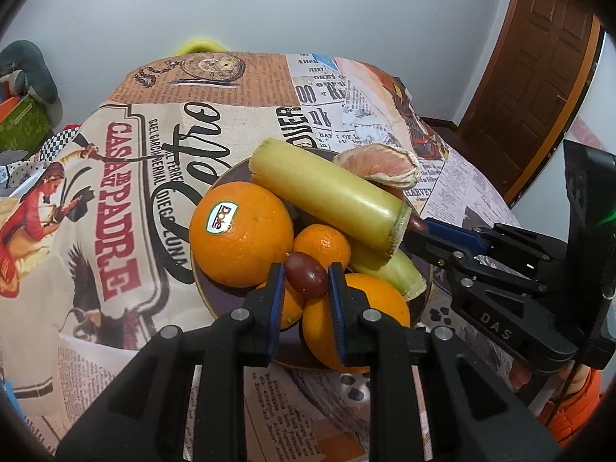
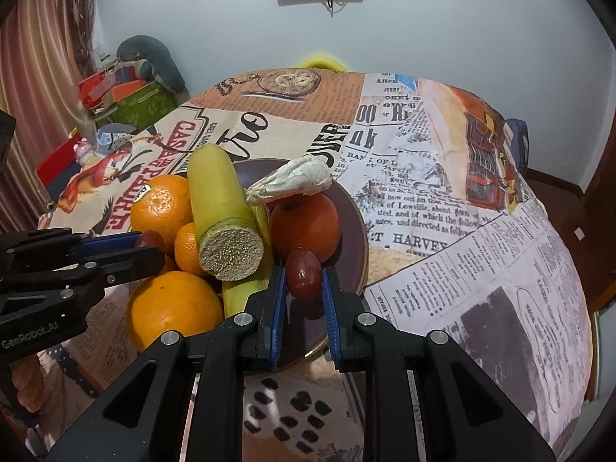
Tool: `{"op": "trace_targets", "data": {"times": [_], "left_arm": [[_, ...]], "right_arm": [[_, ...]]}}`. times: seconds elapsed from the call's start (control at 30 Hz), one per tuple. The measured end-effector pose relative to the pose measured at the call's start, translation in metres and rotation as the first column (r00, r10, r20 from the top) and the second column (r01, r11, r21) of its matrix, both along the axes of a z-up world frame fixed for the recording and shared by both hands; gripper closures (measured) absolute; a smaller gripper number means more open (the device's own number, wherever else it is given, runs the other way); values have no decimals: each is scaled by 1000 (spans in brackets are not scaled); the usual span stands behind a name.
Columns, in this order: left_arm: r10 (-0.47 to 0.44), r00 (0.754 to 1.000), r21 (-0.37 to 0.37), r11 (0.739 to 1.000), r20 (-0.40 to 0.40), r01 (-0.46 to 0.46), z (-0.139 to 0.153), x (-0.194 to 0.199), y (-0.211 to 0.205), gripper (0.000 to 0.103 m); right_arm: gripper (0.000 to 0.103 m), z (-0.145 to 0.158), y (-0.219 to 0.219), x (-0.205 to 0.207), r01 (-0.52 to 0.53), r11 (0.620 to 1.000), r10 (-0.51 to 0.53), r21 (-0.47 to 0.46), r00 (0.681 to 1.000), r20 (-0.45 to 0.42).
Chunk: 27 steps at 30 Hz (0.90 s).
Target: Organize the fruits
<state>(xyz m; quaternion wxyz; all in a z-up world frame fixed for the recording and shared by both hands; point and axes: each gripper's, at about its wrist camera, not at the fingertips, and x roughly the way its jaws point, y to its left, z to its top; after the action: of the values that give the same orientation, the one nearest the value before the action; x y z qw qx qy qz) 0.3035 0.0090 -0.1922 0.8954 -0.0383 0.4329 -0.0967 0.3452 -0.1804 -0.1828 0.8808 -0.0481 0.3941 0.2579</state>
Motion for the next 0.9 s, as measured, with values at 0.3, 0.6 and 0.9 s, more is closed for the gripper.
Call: {"op": "trace_targets", "data": {"times": [0.3, 0.6, 0.9], "left_arm": [[-3, 1000, -4, 1000, -9, 2, 1, 1, 2, 75], [3, 999, 4, 1000, 43, -3, 22, -16, 1, 65], [42, 977, 35, 998, 211, -51, 89, -68, 2, 65]], "right_arm": [[79, -1, -2, 2, 6, 1000, -5, 3, 1000, -21], [63, 21, -12, -10, 27, 999, -27, 29, 999, 23], [63, 78, -29, -47, 39, 995, -50, 91, 990, 132]]}}
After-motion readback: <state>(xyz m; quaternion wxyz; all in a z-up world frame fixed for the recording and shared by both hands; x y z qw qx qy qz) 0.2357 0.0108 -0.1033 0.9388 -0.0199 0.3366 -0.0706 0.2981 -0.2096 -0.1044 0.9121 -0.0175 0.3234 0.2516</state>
